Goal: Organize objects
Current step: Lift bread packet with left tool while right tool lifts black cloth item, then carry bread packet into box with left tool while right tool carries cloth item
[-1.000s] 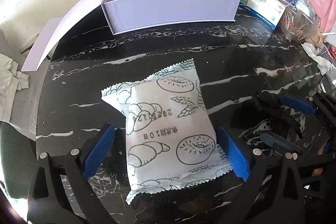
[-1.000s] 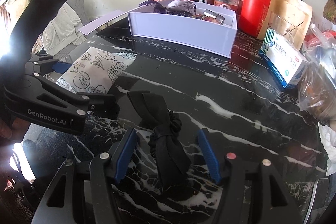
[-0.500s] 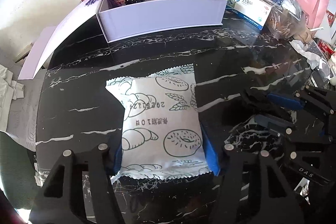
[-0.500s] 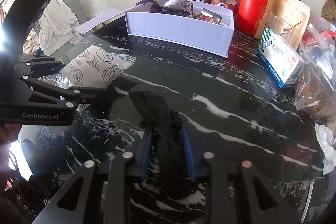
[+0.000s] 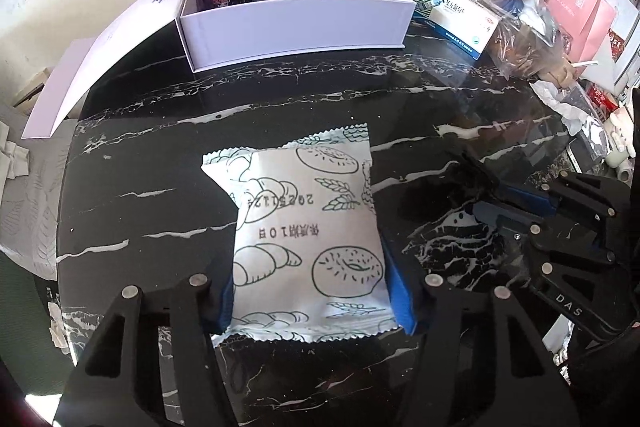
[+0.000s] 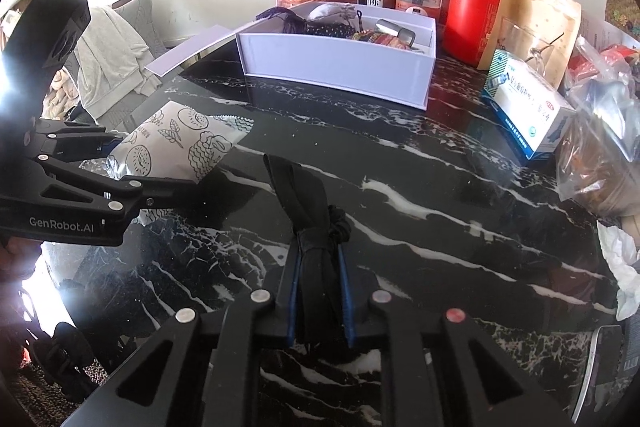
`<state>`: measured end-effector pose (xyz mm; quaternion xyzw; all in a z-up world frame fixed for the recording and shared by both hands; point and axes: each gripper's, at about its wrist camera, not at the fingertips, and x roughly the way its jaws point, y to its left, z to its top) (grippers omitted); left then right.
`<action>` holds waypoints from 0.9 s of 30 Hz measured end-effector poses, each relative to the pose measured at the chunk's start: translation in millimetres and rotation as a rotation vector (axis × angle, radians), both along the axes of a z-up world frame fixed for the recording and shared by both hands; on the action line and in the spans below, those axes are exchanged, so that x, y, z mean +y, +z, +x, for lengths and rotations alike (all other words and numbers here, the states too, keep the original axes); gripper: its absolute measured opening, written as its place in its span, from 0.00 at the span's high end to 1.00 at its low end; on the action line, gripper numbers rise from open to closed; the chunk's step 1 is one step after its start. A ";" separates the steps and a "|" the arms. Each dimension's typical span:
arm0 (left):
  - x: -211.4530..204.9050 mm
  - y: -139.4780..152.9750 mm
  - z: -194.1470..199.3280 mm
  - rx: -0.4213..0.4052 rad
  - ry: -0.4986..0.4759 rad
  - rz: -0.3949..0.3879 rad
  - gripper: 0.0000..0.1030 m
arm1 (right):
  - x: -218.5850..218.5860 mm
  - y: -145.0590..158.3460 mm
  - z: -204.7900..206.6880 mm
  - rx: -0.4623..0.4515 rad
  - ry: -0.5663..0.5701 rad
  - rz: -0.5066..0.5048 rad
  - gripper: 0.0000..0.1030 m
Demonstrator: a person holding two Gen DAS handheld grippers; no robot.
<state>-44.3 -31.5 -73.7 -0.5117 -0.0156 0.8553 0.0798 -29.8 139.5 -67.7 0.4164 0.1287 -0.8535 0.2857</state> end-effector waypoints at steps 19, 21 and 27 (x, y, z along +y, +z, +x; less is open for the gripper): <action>-0.8 54.6 -0.7 0.089 0.022 0.001 0.44 | -5.2 44.1 -14.9 0.056 0.050 -0.033 0.84; -2.3 60.3 -3.8 0.097 0.025 -0.003 0.44 | -6.1 49.4 -16.3 0.066 0.064 -0.041 0.84; -5.1 73.5 -15.3 0.121 0.040 -0.015 0.44 | -11.3 62.8 -23.8 0.083 0.084 -0.038 0.84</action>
